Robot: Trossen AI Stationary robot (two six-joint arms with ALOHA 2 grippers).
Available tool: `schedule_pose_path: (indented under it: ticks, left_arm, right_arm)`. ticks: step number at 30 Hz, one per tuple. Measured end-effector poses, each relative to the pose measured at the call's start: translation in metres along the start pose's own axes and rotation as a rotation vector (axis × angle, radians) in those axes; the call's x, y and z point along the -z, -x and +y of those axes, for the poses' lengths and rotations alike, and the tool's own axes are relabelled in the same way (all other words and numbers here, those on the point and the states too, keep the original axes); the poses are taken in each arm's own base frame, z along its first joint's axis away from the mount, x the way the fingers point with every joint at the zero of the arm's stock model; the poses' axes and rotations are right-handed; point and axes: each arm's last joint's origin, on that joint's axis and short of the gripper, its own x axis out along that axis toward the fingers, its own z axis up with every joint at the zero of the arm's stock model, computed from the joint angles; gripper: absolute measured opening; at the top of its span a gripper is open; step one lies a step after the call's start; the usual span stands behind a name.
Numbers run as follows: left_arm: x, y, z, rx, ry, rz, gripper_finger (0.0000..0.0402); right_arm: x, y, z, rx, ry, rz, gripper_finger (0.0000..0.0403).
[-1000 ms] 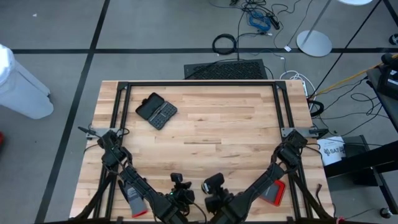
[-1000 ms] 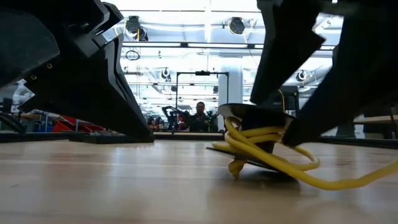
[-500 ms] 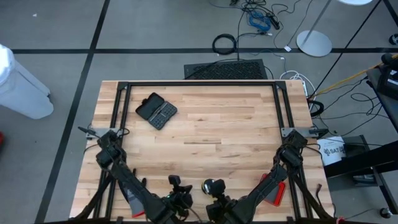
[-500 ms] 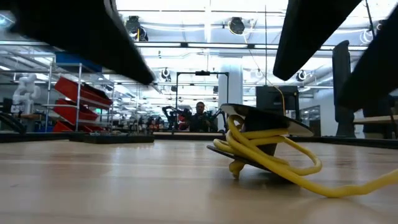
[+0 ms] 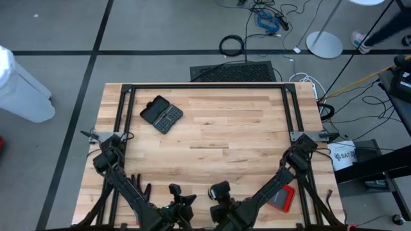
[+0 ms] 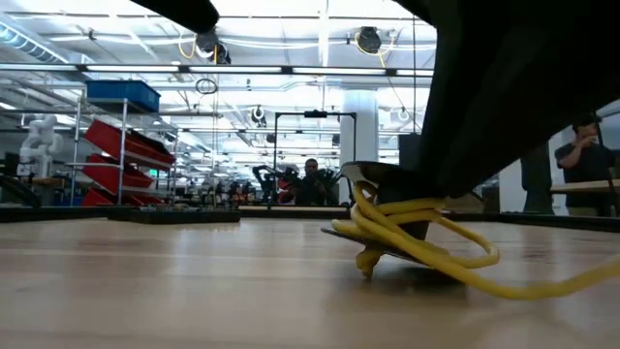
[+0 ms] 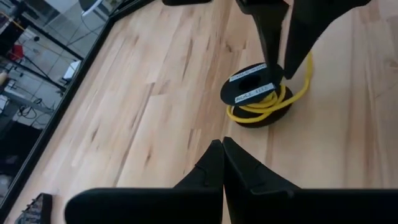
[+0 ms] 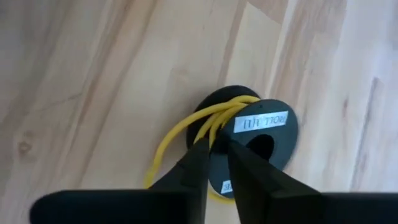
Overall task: Coil cords
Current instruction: Coil the yellow wire onto the spool
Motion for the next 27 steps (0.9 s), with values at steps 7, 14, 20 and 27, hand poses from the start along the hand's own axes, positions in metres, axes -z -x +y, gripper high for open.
schedule_pose_path:
  ticks: [7, 14, 20, 27]
  left_arm:
    - [0.000, 0.000, 0.000, -0.001, 0.000, 0.001, 0.0000]
    - [0.000, -0.001, 0.000, -0.002, 0.000, 0.001, 0.0000]
    - [0.000, -0.001, 0.000, -0.002, 0.000, 0.001, 0.0000]
    - [0.000, -0.001, 0.001, -0.004, 0.000, 0.002, 0.0000]
  right_arm:
    - [-0.001, -0.007, 0.000, -0.027, 0.000, -0.011, 0.0028]
    - [-0.003, -0.009, -0.003, -0.017, -0.005, -0.021, 0.0027]
    - [-0.005, -0.013, -0.009, 0.007, -0.020, -0.024, 0.0027]
    - [-0.006, -0.016, -0.016, 0.046, -0.035, -0.028, 0.0027]
